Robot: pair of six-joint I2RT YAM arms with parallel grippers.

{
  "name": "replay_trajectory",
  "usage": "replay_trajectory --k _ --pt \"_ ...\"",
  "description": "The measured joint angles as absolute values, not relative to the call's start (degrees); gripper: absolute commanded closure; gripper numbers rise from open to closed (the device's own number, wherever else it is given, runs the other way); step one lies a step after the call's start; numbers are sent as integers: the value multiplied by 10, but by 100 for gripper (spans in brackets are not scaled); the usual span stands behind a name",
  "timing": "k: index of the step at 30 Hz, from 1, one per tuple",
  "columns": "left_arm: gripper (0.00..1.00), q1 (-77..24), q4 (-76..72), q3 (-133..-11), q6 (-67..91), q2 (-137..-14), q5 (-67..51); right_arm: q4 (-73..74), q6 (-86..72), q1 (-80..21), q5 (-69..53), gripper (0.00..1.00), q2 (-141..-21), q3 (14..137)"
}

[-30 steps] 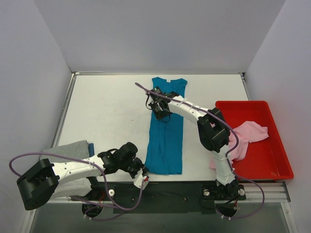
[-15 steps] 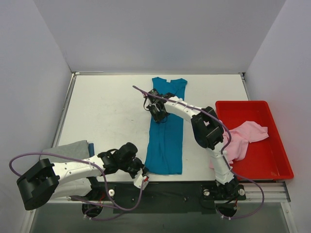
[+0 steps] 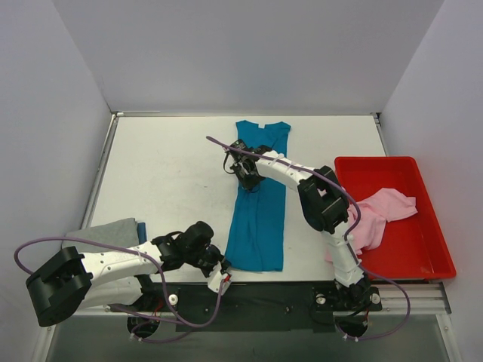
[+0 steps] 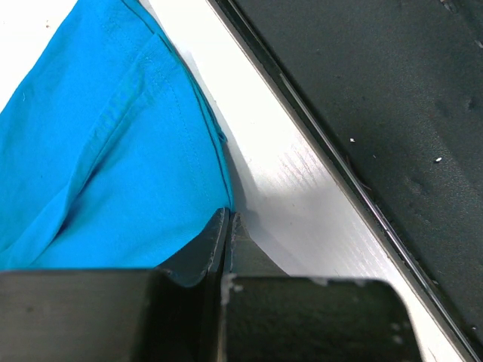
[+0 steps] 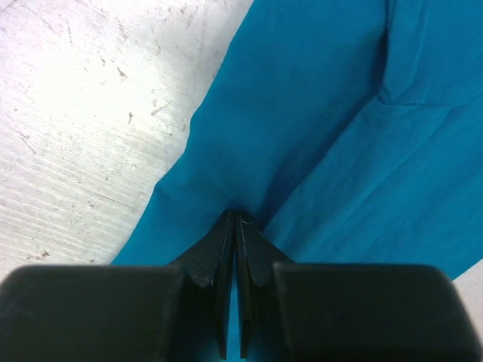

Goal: Fold and stack the t-shirts
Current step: Rotate the tshirt 90 degrees

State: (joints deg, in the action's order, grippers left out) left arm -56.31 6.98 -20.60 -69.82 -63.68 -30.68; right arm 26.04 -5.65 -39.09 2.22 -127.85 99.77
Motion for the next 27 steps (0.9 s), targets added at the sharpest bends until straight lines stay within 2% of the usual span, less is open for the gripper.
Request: replay_trajectory --k 27 --pt "100 -563 70 -206 -698 -637 -307 257 -54 -385 52 100 -1225 920"
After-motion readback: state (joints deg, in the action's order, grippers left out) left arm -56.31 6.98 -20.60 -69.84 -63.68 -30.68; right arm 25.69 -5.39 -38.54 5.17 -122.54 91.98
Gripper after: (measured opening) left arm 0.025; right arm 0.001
